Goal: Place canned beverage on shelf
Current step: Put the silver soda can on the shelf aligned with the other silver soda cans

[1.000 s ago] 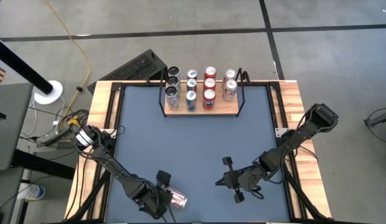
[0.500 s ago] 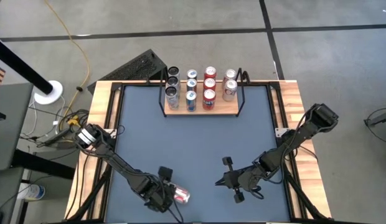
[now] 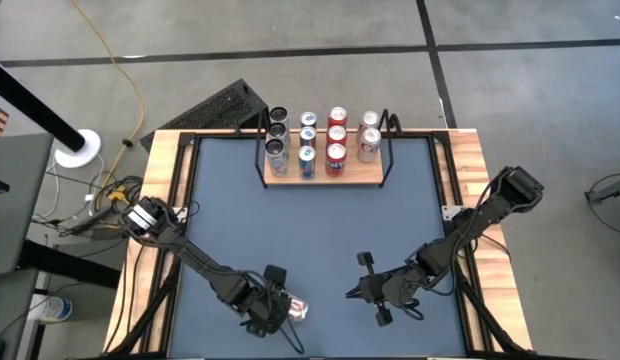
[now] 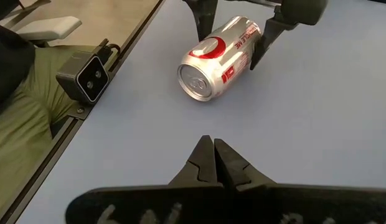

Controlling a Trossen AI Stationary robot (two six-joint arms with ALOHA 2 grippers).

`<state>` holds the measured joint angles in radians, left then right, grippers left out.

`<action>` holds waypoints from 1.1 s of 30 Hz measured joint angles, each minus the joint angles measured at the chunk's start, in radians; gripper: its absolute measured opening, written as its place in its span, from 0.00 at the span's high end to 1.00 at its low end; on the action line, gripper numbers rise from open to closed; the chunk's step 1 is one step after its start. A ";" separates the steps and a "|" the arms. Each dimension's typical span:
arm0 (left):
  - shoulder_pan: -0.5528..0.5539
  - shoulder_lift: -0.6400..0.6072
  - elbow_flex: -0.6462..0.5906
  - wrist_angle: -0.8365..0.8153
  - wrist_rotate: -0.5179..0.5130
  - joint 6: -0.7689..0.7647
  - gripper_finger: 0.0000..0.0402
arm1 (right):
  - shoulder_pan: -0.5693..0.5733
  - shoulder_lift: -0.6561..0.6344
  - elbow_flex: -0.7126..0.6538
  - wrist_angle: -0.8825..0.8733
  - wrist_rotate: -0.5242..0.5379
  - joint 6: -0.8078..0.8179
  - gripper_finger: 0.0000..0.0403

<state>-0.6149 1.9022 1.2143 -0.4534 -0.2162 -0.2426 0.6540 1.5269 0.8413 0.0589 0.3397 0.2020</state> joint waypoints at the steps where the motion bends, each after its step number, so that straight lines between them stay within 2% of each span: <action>1: 0.001 0.000 0.000 0.000 0.007 0.009 0.09 | 0.000 0.000 0.000 0.000 0.000 0.000 1.00; 8: 0.001 -0.001 0.001 -0.002 -0.004 0.068 0.29 | 0.000 0.000 0.000 0.000 0.000 0.000 1.00; 12: 0.008 -0.002 0.001 0.001 -0.010 0.102 0.30 | 0.000 -0.006 0.000 -0.015 -0.001 -0.001 1.00; 19: 0.057 -0.058 -0.003 0.090 -0.202 0.260 0.30 | 0.024 -0.117 0.042 -0.220 0.000 -0.004 1.00; 22: 0.105 -0.101 -0.066 0.265 -0.230 0.362 0.28 | 0.027 -0.189 0.043 -0.289 0.004 -0.027 1.00; 25: 0.176 -0.147 -0.183 0.522 -0.226 0.418 0.27 | 0.027 -0.259 0.032 -0.349 0.071 -0.036 1.00; 29: 0.275 -0.185 -0.373 0.969 -0.228 0.350 0.27 | 0.003 -0.342 -0.033 -0.322 0.163 -0.055 1.00; 33: 0.316 -0.183 -0.508 1.379 -0.169 0.283 0.27 | -0.067 -0.378 -0.114 -0.150 0.188 -0.100 1.00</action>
<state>-0.2990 1.7187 0.7062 0.9261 -0.3853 0.0404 0.5865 1.1494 0.7271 -0.0906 0.5277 0.1024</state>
